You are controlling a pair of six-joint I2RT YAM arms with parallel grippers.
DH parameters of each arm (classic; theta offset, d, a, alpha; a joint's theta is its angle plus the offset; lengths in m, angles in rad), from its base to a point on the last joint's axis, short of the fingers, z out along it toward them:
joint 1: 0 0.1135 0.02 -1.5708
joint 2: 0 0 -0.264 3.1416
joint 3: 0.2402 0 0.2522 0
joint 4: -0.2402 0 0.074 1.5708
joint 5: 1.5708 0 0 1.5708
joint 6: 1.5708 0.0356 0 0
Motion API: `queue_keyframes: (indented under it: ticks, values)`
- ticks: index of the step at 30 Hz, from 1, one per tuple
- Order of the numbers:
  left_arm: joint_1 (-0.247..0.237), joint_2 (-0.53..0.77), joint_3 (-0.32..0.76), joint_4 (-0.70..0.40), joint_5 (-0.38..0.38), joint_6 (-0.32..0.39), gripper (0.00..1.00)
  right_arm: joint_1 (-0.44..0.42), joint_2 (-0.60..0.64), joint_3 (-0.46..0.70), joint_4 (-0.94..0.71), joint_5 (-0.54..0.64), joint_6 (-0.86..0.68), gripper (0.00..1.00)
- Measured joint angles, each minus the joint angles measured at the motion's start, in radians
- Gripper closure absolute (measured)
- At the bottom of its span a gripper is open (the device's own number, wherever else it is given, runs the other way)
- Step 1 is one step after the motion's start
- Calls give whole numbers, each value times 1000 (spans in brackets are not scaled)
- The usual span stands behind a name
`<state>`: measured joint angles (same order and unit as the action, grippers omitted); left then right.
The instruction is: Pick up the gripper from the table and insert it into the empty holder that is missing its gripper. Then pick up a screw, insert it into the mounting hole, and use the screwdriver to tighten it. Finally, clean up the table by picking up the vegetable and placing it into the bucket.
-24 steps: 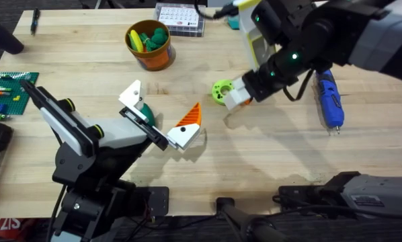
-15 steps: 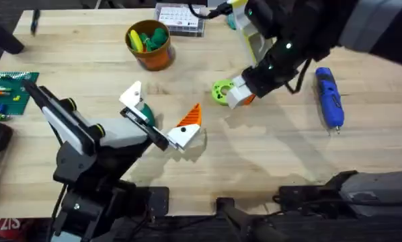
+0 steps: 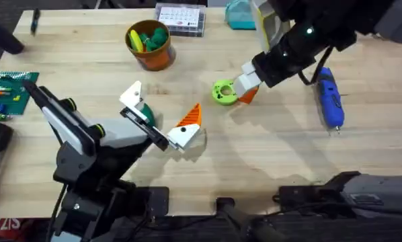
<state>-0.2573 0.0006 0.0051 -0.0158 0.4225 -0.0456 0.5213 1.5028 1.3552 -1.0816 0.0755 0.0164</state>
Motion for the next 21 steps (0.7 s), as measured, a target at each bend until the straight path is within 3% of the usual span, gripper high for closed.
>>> queue_keyframes:
  ticks: [9, 16, 21]
  values:
    - [0, 0, 0, 0, 0, 0, 8, 0, 25, 1, 31, 46, -88, 49]
    - [0, 0, 0, 0, 0, 0, 8, -1, 118, 1, -17, 25, -362, 49]
    - [0, 0, 0, 0, 0, 0, 8, -1, 165, 1, -2, 16, -466, 49]
